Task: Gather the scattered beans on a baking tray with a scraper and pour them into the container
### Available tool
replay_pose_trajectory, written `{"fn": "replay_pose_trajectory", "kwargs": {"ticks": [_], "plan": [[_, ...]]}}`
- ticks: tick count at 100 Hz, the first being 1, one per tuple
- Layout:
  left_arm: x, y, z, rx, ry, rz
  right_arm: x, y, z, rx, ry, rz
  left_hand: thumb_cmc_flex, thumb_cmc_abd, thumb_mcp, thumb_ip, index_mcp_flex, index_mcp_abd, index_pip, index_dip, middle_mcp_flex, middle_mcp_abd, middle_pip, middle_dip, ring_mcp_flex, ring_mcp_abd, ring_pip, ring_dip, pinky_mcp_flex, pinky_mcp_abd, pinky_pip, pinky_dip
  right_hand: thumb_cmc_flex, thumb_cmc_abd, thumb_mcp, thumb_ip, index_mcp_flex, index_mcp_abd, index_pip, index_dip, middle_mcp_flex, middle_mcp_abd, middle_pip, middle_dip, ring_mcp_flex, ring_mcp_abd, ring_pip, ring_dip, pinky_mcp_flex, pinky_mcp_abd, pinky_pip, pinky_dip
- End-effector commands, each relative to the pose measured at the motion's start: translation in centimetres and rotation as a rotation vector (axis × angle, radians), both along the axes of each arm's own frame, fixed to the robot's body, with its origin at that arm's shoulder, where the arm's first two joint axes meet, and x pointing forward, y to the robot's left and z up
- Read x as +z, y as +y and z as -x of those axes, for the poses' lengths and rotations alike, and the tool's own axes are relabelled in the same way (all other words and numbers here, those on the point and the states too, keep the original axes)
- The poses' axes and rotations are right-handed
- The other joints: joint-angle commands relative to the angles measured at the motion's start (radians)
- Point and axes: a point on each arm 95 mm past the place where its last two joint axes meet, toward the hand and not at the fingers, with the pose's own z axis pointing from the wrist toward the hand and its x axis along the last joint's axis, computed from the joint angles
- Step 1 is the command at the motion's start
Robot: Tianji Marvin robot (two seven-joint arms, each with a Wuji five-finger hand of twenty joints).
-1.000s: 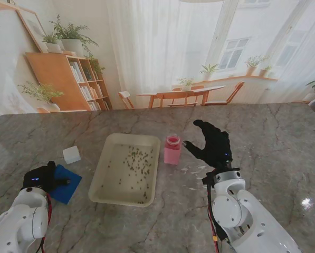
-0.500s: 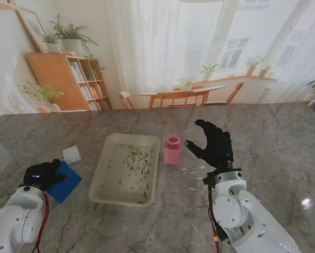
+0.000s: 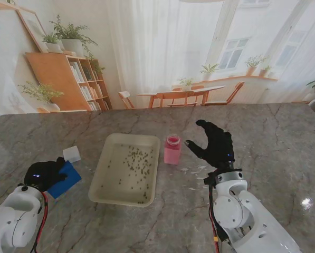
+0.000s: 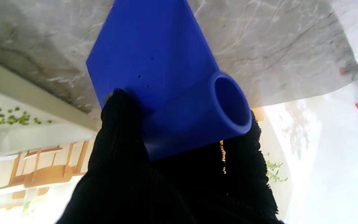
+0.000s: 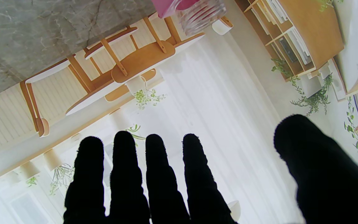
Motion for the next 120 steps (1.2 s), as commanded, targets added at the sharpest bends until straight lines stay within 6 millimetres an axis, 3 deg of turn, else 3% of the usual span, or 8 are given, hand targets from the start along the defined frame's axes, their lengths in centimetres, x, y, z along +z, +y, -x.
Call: {"fn": "replay_pose_trajectory", "kwargs": {"ticks": [1,13,37,42,49,68,88,120], "plan": [[1.4,-1.1,0.2,-0.040,-0.027,0.016,-0.1,0.1,0.1,0.002,0.006,-0.001,0.117,0.129,0.073,0.078,-0.063,0.024,0.110,0.114,-0.040,0.022,0.067,-0.014,-0.014,-0.111,0.068,0.044,0.003,-0.023,0.048,0.042,-0.003,0.020,-0.011,0.032,0.005,-0.026,0.012,-0.012,0.002,-0.019,0.002,-0.003,0.014,-0.011,0.000,0.020,-0.002,0.010,-0.015,0.012],[3.3,-2.0,0.5,-0.104,-0.075,0.013,0.0,0.0,0.2,-0.001,-0.001,-0.003,0.095,0.175,0.068,0.080,-0.114,0.025,0.123,0.189,-0.060,-0.001,0.112,0.038,-0.032,-0.125,0.085,0.068,-0.011,-0.028,0.054,0.056,-0.003,0.021,-0.011,0.032,0.006,-0.025,0.013,-0.012,0.003,-0.018,0.002,-0.003,0.015,-0.011,0.000,0.020,-0.002,0.011,-0.016,0.013],[6.9,-4.2,-0.6,-0.265,-0.213,0.005,0.0,0.0,0.3,-0.005,-0.009,-0.014,0.113,0.156,0.069,0.078,-0.108,-0.011,0.072,0.156,-0.079,-0.014,0.104,0.040,-0.048,-0.128,0.060,0.059,-0.027,-0.044,0.014,0.042,-0.002,0.022,-0.012,0.033,0.003,-0.027,0.013,-0.012,0.003,-0.018,0.002,-0.003,0.013,-0.011,-0.001,0.020,-0.001,0.010,-0.017,0.013],[7.5,-4.7,-1.2,-0.299,-0.236,0.007,0.0,0.0,0.3,-0.003,-0.010,-0.017,0.116,0.123,0.066,0.077,-0.073,-0.046,0.039,0.125,-0.070,-0.008,0.097,0.030,-0.041,-0.121,0.054,0.055,-0.028,-0.044,0.012,0.043,-0.002,0.022,-0.012,0.032,0.006,-0.026,0.014,-0.012,0.005,-0.019,0.002,-0.003,0.015,-0.011,0.000,0.020,-0.001,0.010,-0.017,0.014],[8.0,-5.5,-2.5,-0.340,-0.268,0.017,0.0,0.1,0.3,0.002,-0.011,-0.021,0.112,0.057,0.065,0.070,0.017,-0.118,-0.036,0.048,-0.021,-0.054,0.064,0.046,-0.009,-0.106,0.023,0.026,-0.002,-0.052,-0.008,0.025,-0.001,0.023,-0.013,0.033,0.007,-0.026,0.015,-0.012,0.005,-0.017,0.002,-0.003,0.016,-0.011,0.000,0.020,-0.001,0.010,-0.017,0.014],[8.2,-7.9,-6.6,-0.391,-0.278,0.106,-0.2,0.6,0.0,0.030,-0.004,-0.033,0.112,0.064,0.067,0.067,0.115,-0.162,-0.127,-0.154,-0.034,-0.085,0.021,0.063,-0.027,-0.093,-0.042,-0.006,-0.025,-0.057,-0.064,-0.007,0.000,0.024,-0.016,0.033,0.008,-0.029,0.015,-0.013,0.011,-0.019,0.003,-0.003,0.017,-0.012,-0.001,0.020,0.001,0.010,-0.016,0.015],[7.7,-10.3,-10.9,-0.454,-0.256,0.113,-0.3,0.9,0.0,0.045,-0.002,-0.040,0.161,0.121,0.073,0.076,0.002,-0.067,-0.057,-0.119,-0.142,-0.033,0.020,0.081,-0.131,-0.056,-0.065,-0.008,-0.117,-0.018,-0.110,-0.001,0.000,0.023,-0.017,0.033,0.010,-0.029,0.015,-0.014,0.013,-0.020,0.000,-0.004,0.019,-0.013,-0.003,0.019,0.001,0.010,-0.017,0.016],[5.1,-13.2,-15.5,-0.541,-0.195,0.140,-0.7,1.2,-0.5,0.068,0.014,-0.037,0.161,0.001,0.078,0.076,-0.066,-0.108,0.153,0.004,-0.173,-0.041,-0.026,0.177,-0.207,-0.040,-0.060,-0.019,-0.201,0.006,-0.119,-0.012,-0.003,0.025,-0.019,0.033,0.012,-0.031,0.015,-0.015,0.018,-0.021,0.000,-0.004,0.021,-0.013,-0.004,0.019,0.003,0.007,-0.018,0.016]]}}
